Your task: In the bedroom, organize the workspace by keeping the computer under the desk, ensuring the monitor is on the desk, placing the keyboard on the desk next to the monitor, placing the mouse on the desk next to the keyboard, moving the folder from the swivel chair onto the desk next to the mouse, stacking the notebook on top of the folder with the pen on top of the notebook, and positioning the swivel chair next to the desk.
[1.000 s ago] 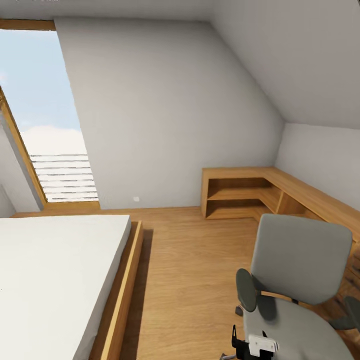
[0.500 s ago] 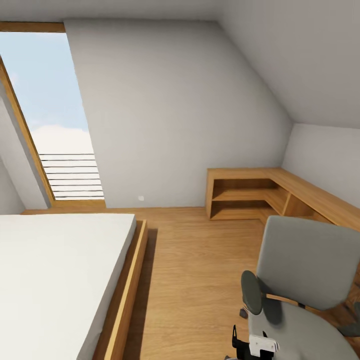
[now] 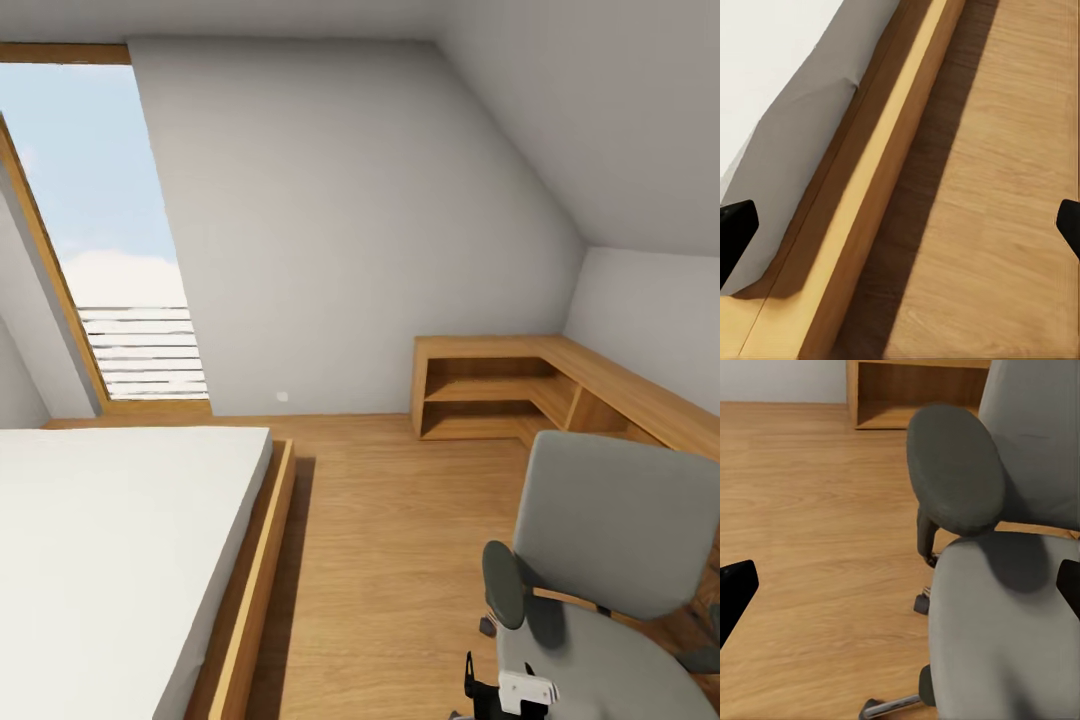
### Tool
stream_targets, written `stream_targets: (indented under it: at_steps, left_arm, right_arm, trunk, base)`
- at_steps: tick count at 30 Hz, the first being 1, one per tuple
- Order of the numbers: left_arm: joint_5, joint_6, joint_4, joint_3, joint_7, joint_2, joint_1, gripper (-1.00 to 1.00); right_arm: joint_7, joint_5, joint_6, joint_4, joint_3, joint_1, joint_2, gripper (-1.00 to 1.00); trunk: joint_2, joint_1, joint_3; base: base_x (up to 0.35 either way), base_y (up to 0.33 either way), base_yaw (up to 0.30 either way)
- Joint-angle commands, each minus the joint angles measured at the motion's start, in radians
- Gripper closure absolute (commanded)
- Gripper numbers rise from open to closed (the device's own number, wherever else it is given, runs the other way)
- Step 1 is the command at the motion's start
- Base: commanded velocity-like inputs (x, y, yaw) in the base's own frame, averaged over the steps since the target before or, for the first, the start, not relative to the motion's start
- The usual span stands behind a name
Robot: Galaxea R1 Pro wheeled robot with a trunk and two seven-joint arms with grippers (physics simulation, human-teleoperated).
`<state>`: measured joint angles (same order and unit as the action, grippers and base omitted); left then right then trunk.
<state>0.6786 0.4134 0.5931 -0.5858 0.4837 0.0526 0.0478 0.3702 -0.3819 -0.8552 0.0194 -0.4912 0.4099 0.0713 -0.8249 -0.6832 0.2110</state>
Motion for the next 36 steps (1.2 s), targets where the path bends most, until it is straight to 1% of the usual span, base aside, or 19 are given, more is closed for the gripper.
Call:
stream_targets:
  at_steps: [1,3,8,19,25,29,30,32,33,34,35,36]
  left_arm:
    - [0.009,0.005,0.000,-0.008,0.006,-0.004,0.001,-1.00]
    - [0.010,0.005,-0.001,-0.007,0.006,-0.016,0.001,-1.00]
    - [0.012,0.004,-0.003,-0.005,0.006,-0.028,0.001,-1.00]
    - [0.012,0.000,-0.004,-0.004,0.007,-0.031,0.001,-1.00]
    - [0.011,-0.009,0.005,-0.003,0.008,-0.031,0.001,-1.00]
    - [0.013,-0.013,0.027,0.000,0.010,-0.030,0.001,-1.00]
    - [0.013,-0.013,0.037,0.001,0.010,-0.030,0.001,-1.00]
    - [0.014,-0.017,0.046,0.001,0.012,-0.032,0.003,-1.00]
    - [0.014,-0.030,0.061,0.001,0.019,-0.035,0.005,-1.00]
    - [0.014,-0.042,0.073,0.001,0.025,-0.037,0.006,-1.00]
    - [0.013,-0.079,0.103,0.001,0.042,-0.042,0.010,-1.00]
    - [0.012,-0.102,0.122,0.001,0.054,-0.044,0.011,-1.00]
  right_arm:
    - [0.010,-0.003,-0.002,0.002,-0.009,0.001,0.000,-1.00]
    - [0.013,-0.003,-0.002,0.002,-0.010,0.001,-0.005,-1.00]
    - [0.016,-0.004,-0.003,0.002,-0.012,0.001,-0.017,-1.00]
    - [0.016,-0.003,-0.003,0.002,-0.012,0.001,-0.021,-1.00]
    - [-0.018,-0.001,-0.002,0.001,-0.012,0.001,-0.023,-1.00]
    - [-0.040,-0.006,0.020,-0.013,-0.007,0.002,-0.034,-1.00]
    - [-0.152,-0.006,0.079,-0.023,-0.007,0.002,-0.036,-1.00]
    - [-0.161,-0.007,0.126,-0.046,-0.007,0.003,-0.038,-1.00]
    - [-0.168,-0.007,0.174,-0.077,-0.006,0.004,-0.041,-1.00]
    - [-0.171,-0.008,0.196,-0.095,-0.006,0.004,-0.043,-1.00]
    - [-0.176,-0.008,0.235,-0.130,-0.006,0.005,-0.050,-1.00]
    - [-0.177,-0.008,0.251,-0.146,-0.005,0.005,-0.054,-1.00]
  trunk:
    - [-0.008,-0.004,0.005]
    - [-0.022,-0.012,0.011]
    - [-0.057,-0.031,0.027]
    - [-0.134,-0.073,0.061]
    - [-0.176,-0.096,0.080]
    - [-0.204,-0.111,0.092]
    - [-0.211,-0.115,0.096]
    - [-0.225,-0.123,0.102]
    - [-0.232,-0.127,0.105]
    - [-0.239,-0.131,0.108]
    - [-0.246,-0.134,0.111]
    - [-0.253,-0.138,0.114]
  base:
    - [0.000,0.000,0.000]
    - [0.000,0.000,0.000]
    - [0.000,0.000,0.000]
    - [0.000,0.000,0.000]
    - [0.000,0.000,0.000]
    - [0.000,0.000,0.000]
    - [0.000,0.000,0.000]
    - [0.000,0.000,0.000]
    - [0.000,0.000,0.000]
    - [0.000,0.000,0.000]
    - [0.000,0.000,0.000]
    - [0.000,0.000,0.000]
